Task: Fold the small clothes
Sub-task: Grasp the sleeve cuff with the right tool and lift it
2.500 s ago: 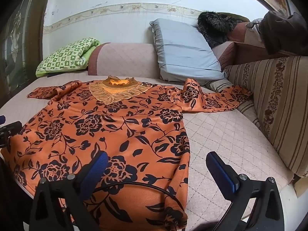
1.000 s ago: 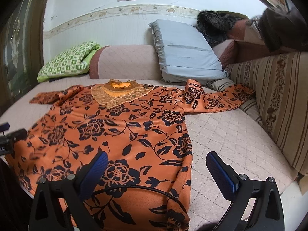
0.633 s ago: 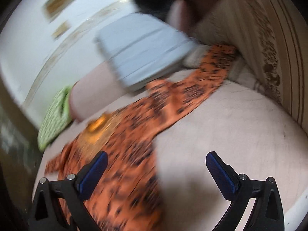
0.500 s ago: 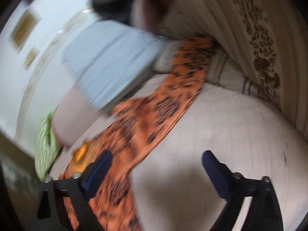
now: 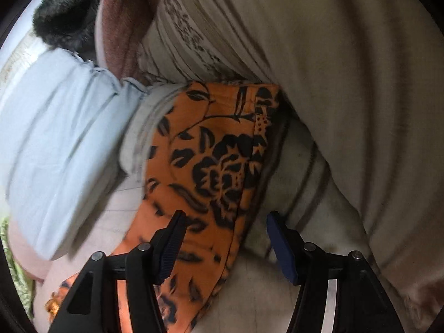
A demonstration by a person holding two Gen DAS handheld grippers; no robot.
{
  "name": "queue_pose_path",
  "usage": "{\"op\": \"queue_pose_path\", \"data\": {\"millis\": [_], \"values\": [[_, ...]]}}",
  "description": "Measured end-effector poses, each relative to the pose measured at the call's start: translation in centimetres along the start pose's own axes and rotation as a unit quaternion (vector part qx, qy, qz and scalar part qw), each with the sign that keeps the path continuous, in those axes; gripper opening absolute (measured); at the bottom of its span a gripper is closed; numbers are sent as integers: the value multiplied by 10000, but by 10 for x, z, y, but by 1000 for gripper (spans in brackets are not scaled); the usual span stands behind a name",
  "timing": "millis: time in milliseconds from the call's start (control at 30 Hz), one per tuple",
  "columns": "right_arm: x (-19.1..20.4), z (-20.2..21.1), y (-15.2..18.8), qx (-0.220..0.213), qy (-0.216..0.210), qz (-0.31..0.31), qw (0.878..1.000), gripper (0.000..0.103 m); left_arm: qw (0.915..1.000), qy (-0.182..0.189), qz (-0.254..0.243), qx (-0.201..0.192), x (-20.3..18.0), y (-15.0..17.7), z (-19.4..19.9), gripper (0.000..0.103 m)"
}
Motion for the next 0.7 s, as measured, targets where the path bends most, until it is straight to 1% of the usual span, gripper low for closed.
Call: {"op": "queue_pose_path", "data": {"millis": [33, 67, 100, 133, 167, 200, 267, 300, 367, 433, 467, 500, 533, 567, 600, 667, 700], "values": [[-1, -3, -2, 0, 108, 55, 9999, 58, 10000, 15, 18, -25, 0, -1, 1, 103], [-2, -4, -5, 39, 265, 155, 9995, 44, 10000, 24, 20, -36, 0, -1, 1, 103], [0, -3, -7, 80, 330, 264, 9991, 29, 10000, 39, 24, -40, 0, -2, 2, 103], [5, -1, -8, 101, 287, 384, 9988, 20, 10000, 56, 41, -58, 0, -2, 2, 103], [12, 2, -11, 97, 214, 513, 9984, 4, 10000, 65, 44, -58, 0, -2, 3, 103], [20, 7, -13, 58, 182, 632, 9978, 4, 9999, 77, 55, -63, 1, -4, 3, 103], [55, 23, -16, -102, -125, 941, 9954, 4, 9998, 112, 106, -80, 2, -5, 7, 103], [76, 33, -16, -166, -343, 1067, 9936, 4, 9998, 125, 141, -108, 3, -6, 9, 103], [133, 55, -11, -259, -888, 1379, 9861, 4, 9994, 145, 229, -196, 9, -9, 15, 103], [207, 82, 7, -277, -1553, 1795, 9710, 4, 9990, 168, 309, -277, 12, -12, 20, 103], [230, 92, 16, -263, -1771, 1911, 9651, 4, 9986, 201, 378, -314, 16, -14, 24, 103], [262, 103, 31, -209, -2076, 2044, 9564, 4, 9983, 224, 422, -328, 18, -15, 26, 103], [302, 114, 55, -75, -2404, 2263, 9439, 4, 9980, 238, 473, -339, 21, -16, 27, 103], [330, 122, 77, 17, -2604, 2464, 9335, 4, 9975, 252, 552, -363, 25, -18, 30, 103], [357, 128, 102, 120, -2767, 2669, 9231, 4, 9970, 272, 619, -388, 28, -19, 32, 103], [409, 130, 166, 451, -3093, 2992, 9015, 4, 9957, 277, 758, -452, 37, -23, 37, 103], [424, 127, 192, 580, -3153, 3089, 8954, 4, 9951, 289, 820, -474, 41, -24, 38, 103]]}}
Point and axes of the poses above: each gripper's, at about its wrist camera, not at the fingertips, and z roughly against the way its jaws point, x to its left, y to its underside, the point moved 10 cm from there along -z, roughly the way its jaws point, and after that the axes turned 14 degrees about -y, right-handed, at the moved point
